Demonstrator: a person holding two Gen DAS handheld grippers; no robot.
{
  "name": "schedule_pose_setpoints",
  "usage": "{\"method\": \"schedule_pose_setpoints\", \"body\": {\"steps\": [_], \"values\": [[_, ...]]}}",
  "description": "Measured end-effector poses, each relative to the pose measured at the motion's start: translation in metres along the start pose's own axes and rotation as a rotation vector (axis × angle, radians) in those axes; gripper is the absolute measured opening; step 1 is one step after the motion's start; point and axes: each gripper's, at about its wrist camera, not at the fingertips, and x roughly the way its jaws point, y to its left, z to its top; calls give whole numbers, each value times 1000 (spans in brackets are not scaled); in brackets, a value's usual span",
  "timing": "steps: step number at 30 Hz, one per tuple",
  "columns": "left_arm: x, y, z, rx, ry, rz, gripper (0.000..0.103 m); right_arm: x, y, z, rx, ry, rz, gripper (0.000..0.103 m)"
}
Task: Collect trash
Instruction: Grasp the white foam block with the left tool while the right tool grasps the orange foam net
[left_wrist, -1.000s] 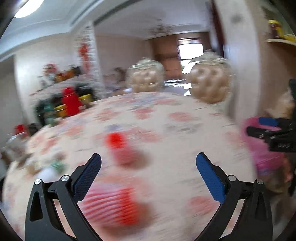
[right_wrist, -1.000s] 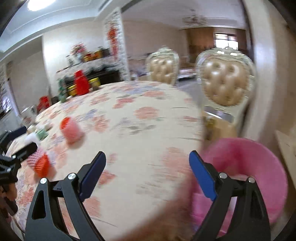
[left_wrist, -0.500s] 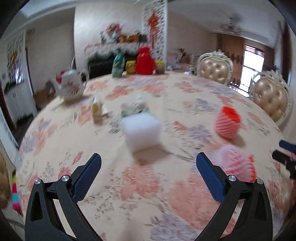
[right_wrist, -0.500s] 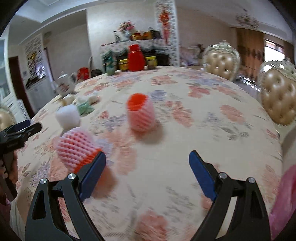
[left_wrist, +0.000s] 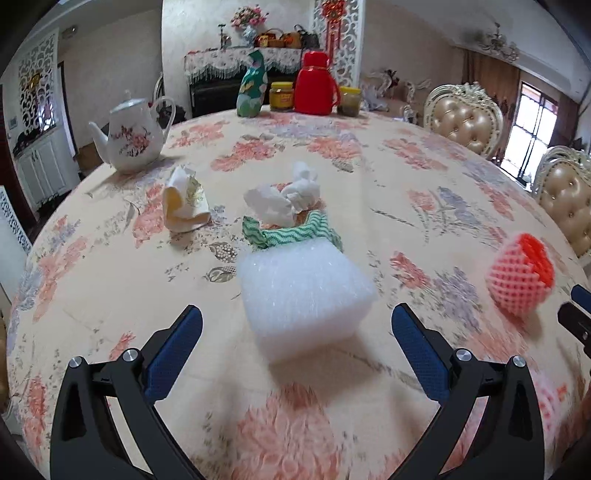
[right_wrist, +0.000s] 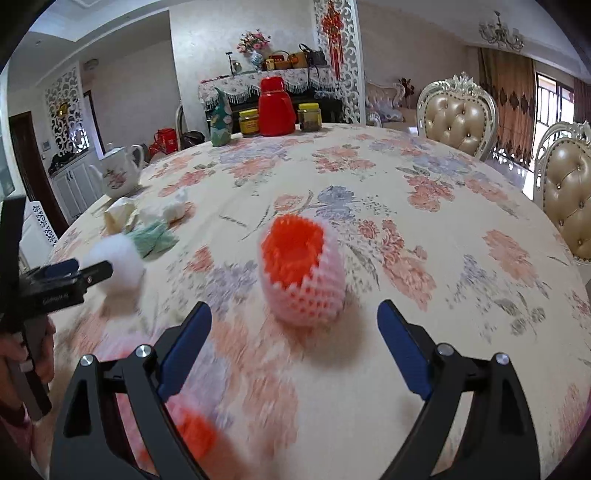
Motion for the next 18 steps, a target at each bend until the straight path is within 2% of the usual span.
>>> {"method": "schedule_pose_setpoints", "body": {"steps": [5,6,8,9,10,12,18], "values": [[19,1,4,-20,27,34,97,35,3,15,-15,44,-7,88],[22,1,4,-25,33,29,93,41,4,17,-21,62,-16,88],[25,3,3,-36,43,2,78,50,5,17,-28,89,-20,84],[25,4,2,-45,50,-30,70,52,5,16,-30,102,-21,70],[24,5,1,-52,46,-38,70,54,4,14,-37,117,-25,47],[17,5,-2,-55,27,-40,69,44,5,11,-49,96,-13,37],[-17,6,-20,-46,-23,-37,69,5,-1,-3,-38,42,18,35]]}}
